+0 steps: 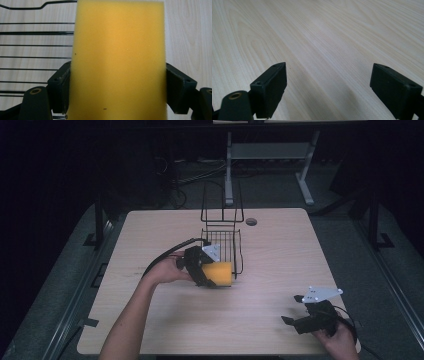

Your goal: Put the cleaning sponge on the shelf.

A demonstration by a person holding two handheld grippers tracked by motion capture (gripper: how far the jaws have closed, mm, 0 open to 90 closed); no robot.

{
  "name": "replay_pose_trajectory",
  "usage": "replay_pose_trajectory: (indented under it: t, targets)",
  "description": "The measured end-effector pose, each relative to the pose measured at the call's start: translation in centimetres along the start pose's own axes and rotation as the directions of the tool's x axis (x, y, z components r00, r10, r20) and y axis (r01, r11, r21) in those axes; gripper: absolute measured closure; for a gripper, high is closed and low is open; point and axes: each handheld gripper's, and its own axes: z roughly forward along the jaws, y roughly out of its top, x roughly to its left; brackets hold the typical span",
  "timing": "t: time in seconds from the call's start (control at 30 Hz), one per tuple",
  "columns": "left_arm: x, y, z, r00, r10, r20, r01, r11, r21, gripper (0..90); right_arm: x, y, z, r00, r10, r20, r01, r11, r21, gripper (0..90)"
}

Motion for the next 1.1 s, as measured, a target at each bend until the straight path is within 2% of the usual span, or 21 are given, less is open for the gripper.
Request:
replay_pose_trajectory:
  t: [0.07, 0.2, 0.27, 0.43, 0.53, 0.63, 0.8, 1.1]
  targets:
    - [0.2, 0.1, 0.0, 1.0, 0.0, -0.004, 0.0, 1.0, 0.006, 21.7, 0.0, 0.0, 0.0, 1.0, 0.0, 0.0, 0.0, 1.0, 0.0, 13.4]
    - [0.6, 0.0, 0.0, 1.0, -0.006, -0.002, 0.006, 0.9999, -0.01, 21.7, -0.1, 0.0, -0.1, 1.0, 0.0, 0.003, 0.0, 1.0, -0.002, 13.4]
    - [0.8, 0.0, 0.1, 1.0, -0.01, 0.001, 0.01, 0.9999, 0.006, 21.7, -0.1, 0.0, -0.2, 1.0, 0.005, 0.005, -0.005, 1.0, -0.003, 13.5]
    - [1.5, 0.7, 0.3, 0.9999, 0.011, -0.003, -0.011, 0.9998, 0.015, 21.7, -0.1, 0.0, 0.0, 1.0, 0.001, -0.002, -0.001, 1.0, -0.002, 13.5]
    - [1.7, 0.7, 0.3, 1.0, 0.004, 0.001, -0.004, 1.0, 0.007, 21.7, -0.1, 0.0, 0.0, 1.0, 0.001, -0.002, -0.001, 1.0, -0.001, 13.4]
    - [2.1, 1.1, 0.7, 0.9999, 0.01, 0.009, -0.011, 0.9996, 0.025, 21.7, -0.2, -0.1, -0.2, 1.0, 0.005, 0.003, -0.005, 1.0, -0.003, 13.5]
    - [2.5, 1.6, 0.8, 0.9997, 0.023, 0.004, -0.023, 0.9996, 0.014, 21.7, -0.2, -0.2, -0.3, 1.0, 0.004, 0.004, -0.004, 1.0, -0.003, 13.4]
    - [3.3, 1.1, 1.0, 1.0, -0.001, 0.006, 0.001, 0.9999, 0.014, 21.6, -0.3, -0.2, -0.3, 1.0, 0.008, 0.0, -0.008, 1.0, -0.003, 13.4]
